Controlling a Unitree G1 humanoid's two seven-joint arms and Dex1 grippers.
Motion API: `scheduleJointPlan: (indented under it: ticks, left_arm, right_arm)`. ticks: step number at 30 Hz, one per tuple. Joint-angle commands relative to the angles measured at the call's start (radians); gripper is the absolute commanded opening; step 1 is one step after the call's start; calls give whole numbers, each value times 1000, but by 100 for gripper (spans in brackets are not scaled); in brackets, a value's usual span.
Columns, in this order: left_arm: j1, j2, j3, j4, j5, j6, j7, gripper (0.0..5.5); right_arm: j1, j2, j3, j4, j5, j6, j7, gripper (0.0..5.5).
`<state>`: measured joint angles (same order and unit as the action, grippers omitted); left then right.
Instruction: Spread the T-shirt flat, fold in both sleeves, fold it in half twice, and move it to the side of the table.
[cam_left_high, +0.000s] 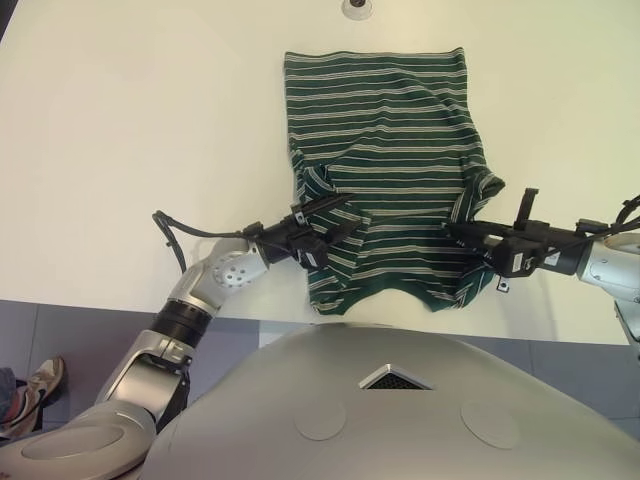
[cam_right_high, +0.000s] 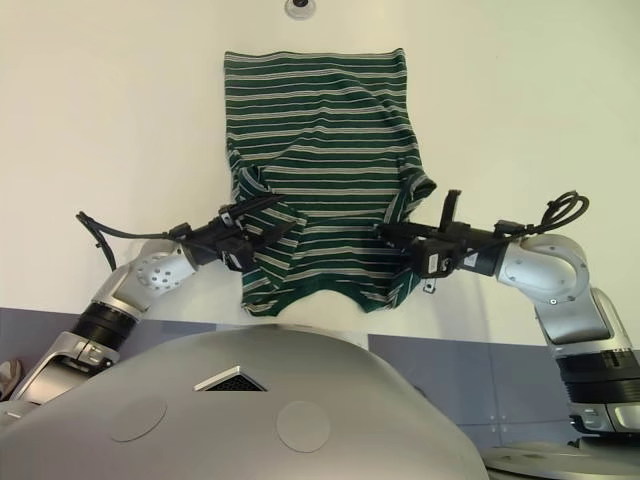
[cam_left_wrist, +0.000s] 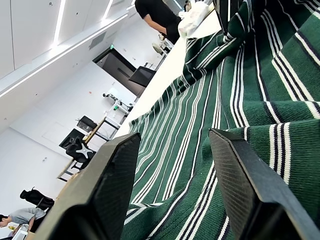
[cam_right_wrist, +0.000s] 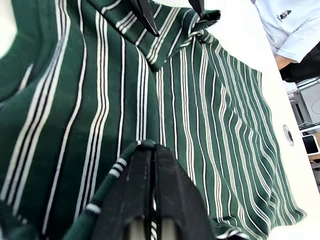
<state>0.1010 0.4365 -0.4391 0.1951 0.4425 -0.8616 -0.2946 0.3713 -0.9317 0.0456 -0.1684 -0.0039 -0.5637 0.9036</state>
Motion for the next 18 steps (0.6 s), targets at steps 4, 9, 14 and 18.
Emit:
scheduleJointPlan:
  ticks: [4,9,14,18]
  left_arm:
    - [-17,5,-2,12,4,-9,4,252]
    - [-14,7,0,14,2,-11,5,252]
    - [-13,7,0,17,2,-11,6,252]
    - [-9,7,0,15,4,-11,8,252]
  right_arm:
    - [-46,-6,67,-5,-41,32,28,2]
    - [-92,23,99,-7,-63,51,15,2]
    - [-147,65,130,40,-121,56,-21,97]
    - [-160,84,143,34,-117,58,-29,170]
